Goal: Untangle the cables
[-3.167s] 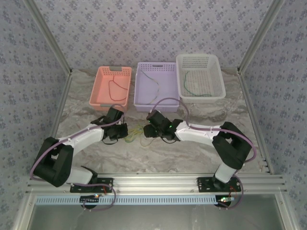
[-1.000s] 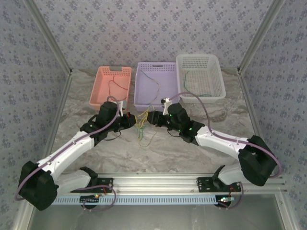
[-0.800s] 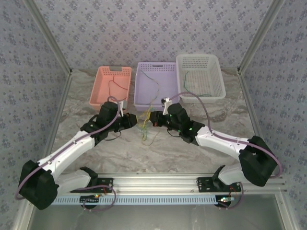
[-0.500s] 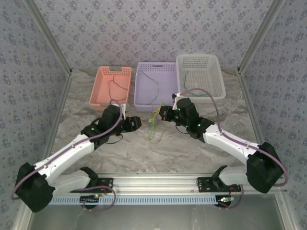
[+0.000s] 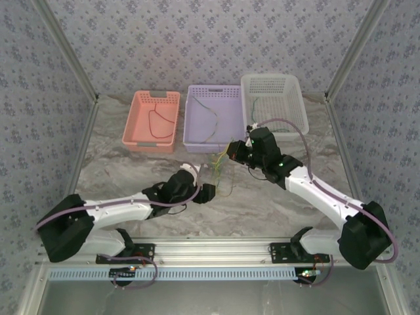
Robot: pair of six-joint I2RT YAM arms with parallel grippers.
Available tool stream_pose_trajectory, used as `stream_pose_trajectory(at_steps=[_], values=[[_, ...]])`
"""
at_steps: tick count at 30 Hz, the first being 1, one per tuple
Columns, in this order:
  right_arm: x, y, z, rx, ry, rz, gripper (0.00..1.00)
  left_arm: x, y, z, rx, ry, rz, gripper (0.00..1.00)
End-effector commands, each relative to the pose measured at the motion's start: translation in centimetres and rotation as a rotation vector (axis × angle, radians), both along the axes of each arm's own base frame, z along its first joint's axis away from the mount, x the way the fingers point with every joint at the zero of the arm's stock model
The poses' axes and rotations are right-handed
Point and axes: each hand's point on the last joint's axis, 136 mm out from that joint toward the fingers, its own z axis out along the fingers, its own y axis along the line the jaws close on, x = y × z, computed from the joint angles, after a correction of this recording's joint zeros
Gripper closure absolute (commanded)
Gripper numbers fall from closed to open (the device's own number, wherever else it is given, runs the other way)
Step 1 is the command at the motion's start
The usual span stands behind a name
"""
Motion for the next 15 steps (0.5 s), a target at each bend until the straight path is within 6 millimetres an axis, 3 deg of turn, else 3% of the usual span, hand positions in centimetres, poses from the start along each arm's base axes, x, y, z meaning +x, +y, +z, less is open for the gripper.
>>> stream_pose_trajectory(at_steps=[1,8,13,14,15], values=[[-0.3,-0.4,2.2,0.058,0.028,-0.021,1.00,1.8,-2.5,3.1,-0.066,-0.187,-0.009,0.26],[-0.8,-0.7,2.6,0.096,0.071,-0.037,1.00,3.7,-4.0,1.6,-0.005,-0.246,0.035,0.24],[-1.1,-0.9,2.5,0.101,0.093,-0.041,1.00,5.8,-3.5,1.9,0.029,-0.273,0.154,0.27],[-1.1,-1.0,2.5,0.105,0.094,-0.045,1.00,6.1,-3.7,2.0,0.031,-0.274,0.159,0.33],[-1.2,-1.2,2.6,0.108,0.092,-0.049,1.00,6.3,-3.7,1.9,0.040,-0.271,0.162,0.52]])
